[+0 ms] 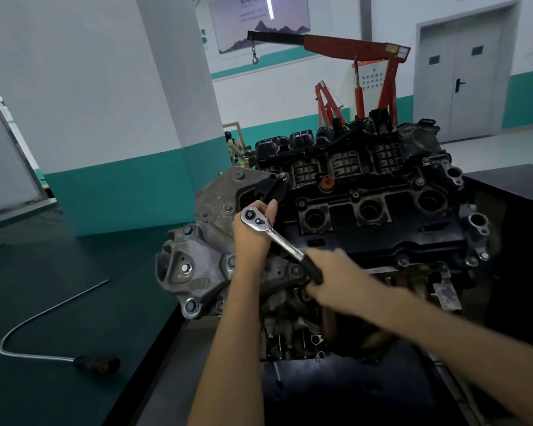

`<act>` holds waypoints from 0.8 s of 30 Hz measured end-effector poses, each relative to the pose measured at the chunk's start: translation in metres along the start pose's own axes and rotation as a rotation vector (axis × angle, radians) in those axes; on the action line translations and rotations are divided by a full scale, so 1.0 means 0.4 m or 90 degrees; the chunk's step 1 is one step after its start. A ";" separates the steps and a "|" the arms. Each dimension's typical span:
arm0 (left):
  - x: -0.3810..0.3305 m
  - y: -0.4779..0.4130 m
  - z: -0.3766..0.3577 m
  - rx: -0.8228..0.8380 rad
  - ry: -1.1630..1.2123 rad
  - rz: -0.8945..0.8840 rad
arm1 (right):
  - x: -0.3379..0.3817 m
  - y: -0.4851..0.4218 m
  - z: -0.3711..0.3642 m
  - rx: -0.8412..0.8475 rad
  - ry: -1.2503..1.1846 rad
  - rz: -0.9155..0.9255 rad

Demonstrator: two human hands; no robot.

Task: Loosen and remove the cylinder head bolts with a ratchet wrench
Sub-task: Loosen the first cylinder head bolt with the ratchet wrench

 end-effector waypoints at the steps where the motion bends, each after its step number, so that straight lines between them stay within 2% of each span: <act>1: 0.003 0.002 0.000 -0.003 0.013 0.007 | -0.014 -0.018 0.043 0.018 0.071 0.019; 5: -0.003 0.008 -0.003 0.009 0.059 0.016 | -0.028 -0.109 0.205 0.018 0.387 0.142; 8: -0.015 0.008 -0.005 0.017 0.073 0.013 | -0.015 -0.140 0.237 -0.018 0.439 0.191; 10: -0.017 0.006 -0.003 -0.004 0.060 0.017 | -0.010 -0.120 0.210 -0.045 0.415 0.163; 14: -0.019 0.009 -0.007 -0.029 0.059 0.002 | -0.026 -0.015 0.097 -0.082 0.230 0.000; 16: -0.022 0.009 -0.008 -0.045 0.053 -0.002 | -0.006 0.028 0.019 -0.026 0.037 -0.052; 20: -0.022 0.008 -0.003 -0.064 -0.002 0.003 | 0.055 0.042 -0.098 0.155 -0.445 -0.126; 22: -0.019 0.007 -0.002 -0.057 -0.005 0.006 | 0.053 0.034 -0.103 0.194 -0.536 -0.184; 24: -0.013 0.008 -0.003 -0.036 0.022 0.013 | 0.033 0.017 -0.072 0.192 -0.501 -0.214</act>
Point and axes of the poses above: each hand's wrist, its own y-axis away from the middle knuckle, its own z-axis out of the back of the hand, x = y × z, the point moved 6 cm from there along -y, towards the middle knuckle, and after that the axes turned 3 degrees about y, right-handed, at the moved point
